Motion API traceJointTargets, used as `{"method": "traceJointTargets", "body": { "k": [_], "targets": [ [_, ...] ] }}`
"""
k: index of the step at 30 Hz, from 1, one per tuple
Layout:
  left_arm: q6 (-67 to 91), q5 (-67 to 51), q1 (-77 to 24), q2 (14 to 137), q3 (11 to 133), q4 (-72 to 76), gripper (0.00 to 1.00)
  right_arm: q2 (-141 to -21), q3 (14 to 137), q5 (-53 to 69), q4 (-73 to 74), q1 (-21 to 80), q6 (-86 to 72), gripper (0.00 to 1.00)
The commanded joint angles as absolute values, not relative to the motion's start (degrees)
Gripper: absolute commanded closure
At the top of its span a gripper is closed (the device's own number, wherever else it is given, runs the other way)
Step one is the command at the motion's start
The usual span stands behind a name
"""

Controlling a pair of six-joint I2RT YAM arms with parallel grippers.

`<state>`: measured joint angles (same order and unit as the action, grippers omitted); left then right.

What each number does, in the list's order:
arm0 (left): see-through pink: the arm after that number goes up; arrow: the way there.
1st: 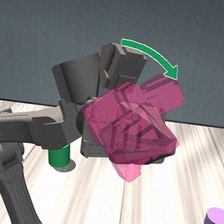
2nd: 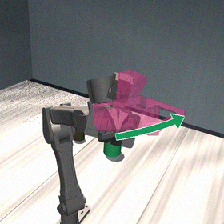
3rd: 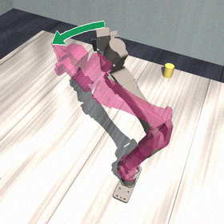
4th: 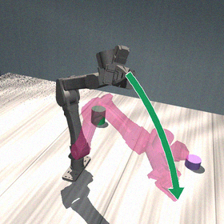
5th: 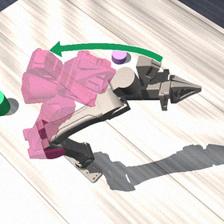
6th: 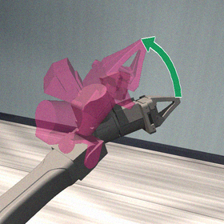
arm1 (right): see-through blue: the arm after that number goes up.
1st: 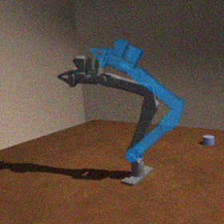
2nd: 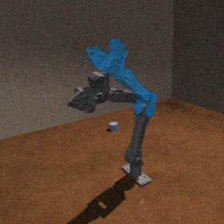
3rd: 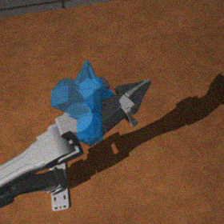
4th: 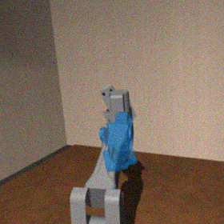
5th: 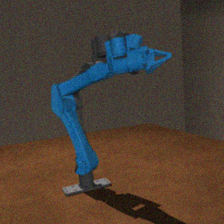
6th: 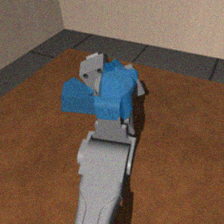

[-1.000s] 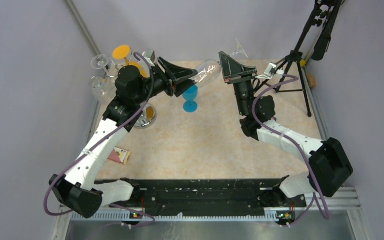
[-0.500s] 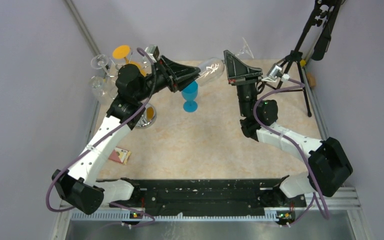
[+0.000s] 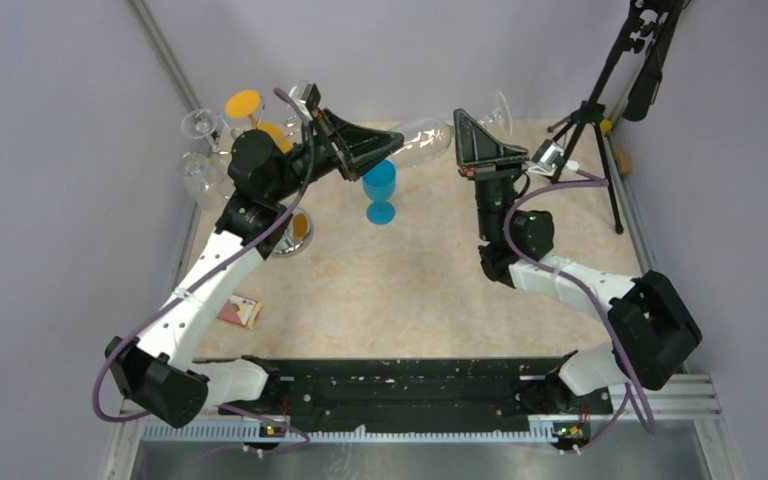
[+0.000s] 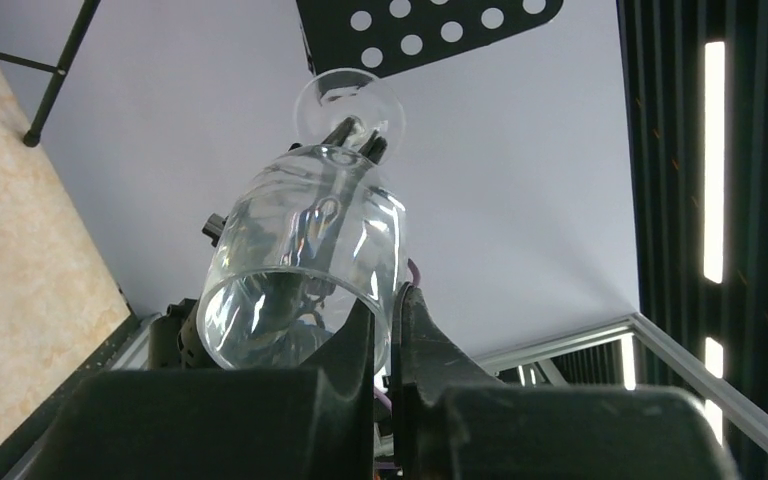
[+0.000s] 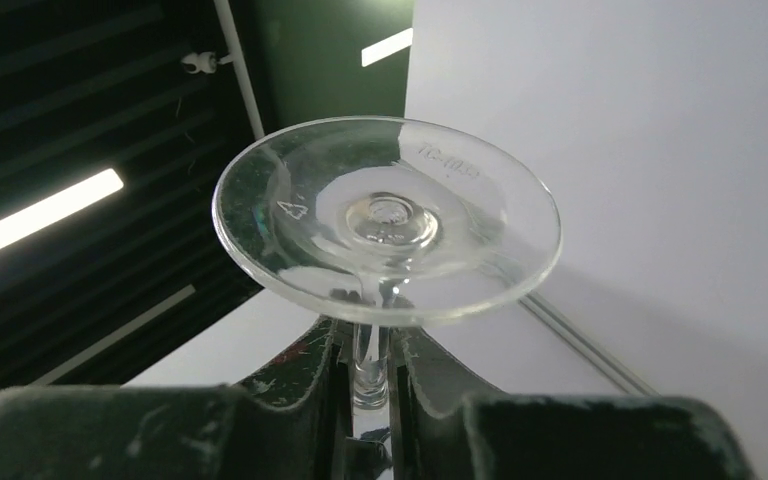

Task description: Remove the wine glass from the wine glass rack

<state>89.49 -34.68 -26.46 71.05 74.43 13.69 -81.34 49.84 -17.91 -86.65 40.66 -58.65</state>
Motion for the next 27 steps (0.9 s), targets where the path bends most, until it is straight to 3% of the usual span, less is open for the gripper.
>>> {"method": "traceJointTargets", "body": {
  "k": [1,4,7,18,27],
  "targets": [
    [82.99,-33.1,-26.58,70.09,77.88,11.28,1.0,-82.0,48.38,-13.23,-87.66,41.37,-56.27,0.77],
    [77.9,-32.0,-26.57,70.13,80.17,5.63,1.0,-81.71,47.37,-13.06,-87.8,41.38,-56.38,0.56],
    [75.03,-30.2,-26.59,70.21,80.87,3.28,1.0,-81.39,46.07,-13.35,-88.39,41.4,-56.57,0.46],
    [69.4,-27.22,-26.63,72.62,84.09,-4.42,1.0,-77.22,36.41,-13.91,-92.03,41.4,-58.44,0.29],
    [62.82,-23.66,-26.82,75.83,87.6,-10.62,1.0,-67.71,25.93,-9.4,-87.34,41.39,-61.15,0.27]
  ]
}}
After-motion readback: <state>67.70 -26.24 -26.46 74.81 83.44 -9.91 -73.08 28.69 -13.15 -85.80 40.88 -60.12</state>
